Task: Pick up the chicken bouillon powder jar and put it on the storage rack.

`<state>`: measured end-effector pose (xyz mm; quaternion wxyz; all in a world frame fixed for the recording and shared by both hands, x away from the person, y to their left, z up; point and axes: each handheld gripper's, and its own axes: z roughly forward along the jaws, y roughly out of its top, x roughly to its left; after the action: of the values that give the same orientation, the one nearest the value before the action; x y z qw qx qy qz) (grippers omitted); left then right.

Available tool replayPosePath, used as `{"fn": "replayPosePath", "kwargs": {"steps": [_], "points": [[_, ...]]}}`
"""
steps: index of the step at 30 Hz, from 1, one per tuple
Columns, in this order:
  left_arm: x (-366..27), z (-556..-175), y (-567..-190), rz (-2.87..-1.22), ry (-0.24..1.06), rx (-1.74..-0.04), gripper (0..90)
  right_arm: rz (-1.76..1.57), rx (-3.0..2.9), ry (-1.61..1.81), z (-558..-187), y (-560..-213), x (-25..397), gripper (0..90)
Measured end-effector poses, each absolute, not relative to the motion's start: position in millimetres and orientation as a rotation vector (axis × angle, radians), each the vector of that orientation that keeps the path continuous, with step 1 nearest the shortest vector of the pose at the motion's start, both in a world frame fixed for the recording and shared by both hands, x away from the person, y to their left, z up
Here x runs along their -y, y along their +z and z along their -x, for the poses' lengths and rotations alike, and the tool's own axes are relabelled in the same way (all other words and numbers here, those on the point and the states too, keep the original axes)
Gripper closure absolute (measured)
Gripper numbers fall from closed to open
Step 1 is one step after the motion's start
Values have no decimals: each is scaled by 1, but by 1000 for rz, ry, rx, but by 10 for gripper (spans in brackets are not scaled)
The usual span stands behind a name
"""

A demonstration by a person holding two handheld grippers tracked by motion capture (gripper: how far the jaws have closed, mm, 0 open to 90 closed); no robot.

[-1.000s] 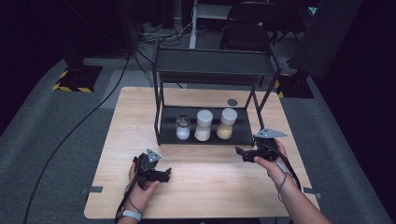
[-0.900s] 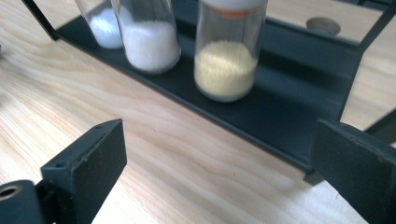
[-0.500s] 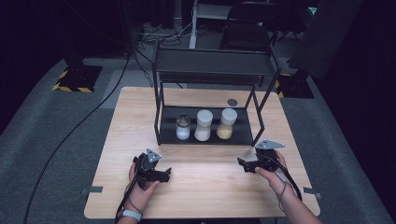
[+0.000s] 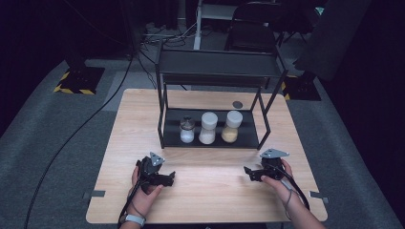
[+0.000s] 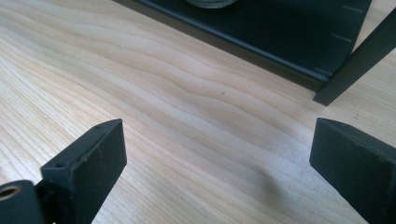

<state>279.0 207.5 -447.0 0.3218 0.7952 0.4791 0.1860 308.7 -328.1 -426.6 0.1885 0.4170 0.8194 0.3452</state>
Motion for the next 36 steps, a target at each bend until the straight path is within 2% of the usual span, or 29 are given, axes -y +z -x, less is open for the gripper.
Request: {"fn": "replayPosePath", "kwargs": {"steps": [14,21,36], "points": [[-208,-279,-447,-2088,488,-1258,3,-1237,-2324,917,-309,-438,328,34],[-208,-279,-447,-2088,488,-1258,3,-1230,-2276,951,-300,-447,330,0],[-207,-279,-447,-2090,489,-1260,3,-1230,-2276,952,-300,-448,331,0]]}}
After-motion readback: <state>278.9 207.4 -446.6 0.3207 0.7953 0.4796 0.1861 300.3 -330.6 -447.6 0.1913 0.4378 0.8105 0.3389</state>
